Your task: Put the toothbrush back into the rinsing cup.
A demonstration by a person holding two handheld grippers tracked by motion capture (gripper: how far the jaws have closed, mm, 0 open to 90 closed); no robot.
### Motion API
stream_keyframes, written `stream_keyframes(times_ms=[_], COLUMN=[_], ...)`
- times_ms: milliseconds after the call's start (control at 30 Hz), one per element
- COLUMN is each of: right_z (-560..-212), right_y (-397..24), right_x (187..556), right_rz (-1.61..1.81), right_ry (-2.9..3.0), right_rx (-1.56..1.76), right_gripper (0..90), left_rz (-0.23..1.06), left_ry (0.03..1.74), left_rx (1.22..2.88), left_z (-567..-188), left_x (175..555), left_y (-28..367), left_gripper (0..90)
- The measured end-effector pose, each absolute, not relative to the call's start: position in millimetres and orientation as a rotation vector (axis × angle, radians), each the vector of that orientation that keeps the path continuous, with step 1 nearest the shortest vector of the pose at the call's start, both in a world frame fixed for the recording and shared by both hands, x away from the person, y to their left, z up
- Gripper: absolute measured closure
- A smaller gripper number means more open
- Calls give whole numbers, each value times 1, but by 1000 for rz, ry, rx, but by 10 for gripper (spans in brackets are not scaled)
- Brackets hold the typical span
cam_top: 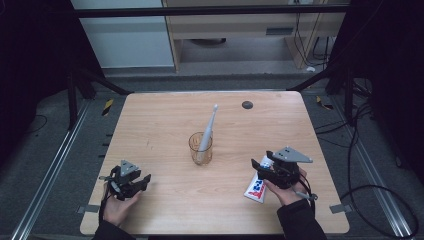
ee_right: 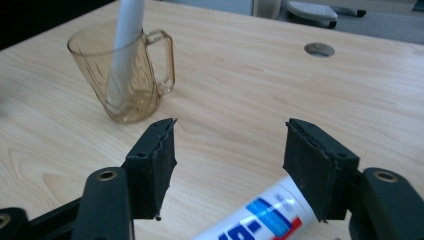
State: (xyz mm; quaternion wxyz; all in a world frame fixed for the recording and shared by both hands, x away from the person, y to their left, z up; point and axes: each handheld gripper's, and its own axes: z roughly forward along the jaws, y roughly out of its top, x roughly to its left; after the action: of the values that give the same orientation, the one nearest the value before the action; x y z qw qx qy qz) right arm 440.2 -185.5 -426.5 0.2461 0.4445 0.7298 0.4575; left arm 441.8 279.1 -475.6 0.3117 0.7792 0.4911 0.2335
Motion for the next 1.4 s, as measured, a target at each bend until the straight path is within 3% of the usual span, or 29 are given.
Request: stream_keyframes(times_ms=[533, 1133, 1400], right_z=[-461, -480, -486], right_y=[-205, -206, -200], right_x=[414, 402, 403], right_rz=[1092, 946, 909], right_ry=[2121, 2289, 2348], right_rx=[1236, 1223, 1223], right_gripper=[553, 883, 899], left_rz=[611, 618, 618], left_ry=[1295, 1296, 1296], left_rx=[2070, 2073, 2074], left_z=[-477, -477, -477], left_x=[442, 441, 441], left_y=[279, 280, 279], left_gripper=[593, 594, 594])
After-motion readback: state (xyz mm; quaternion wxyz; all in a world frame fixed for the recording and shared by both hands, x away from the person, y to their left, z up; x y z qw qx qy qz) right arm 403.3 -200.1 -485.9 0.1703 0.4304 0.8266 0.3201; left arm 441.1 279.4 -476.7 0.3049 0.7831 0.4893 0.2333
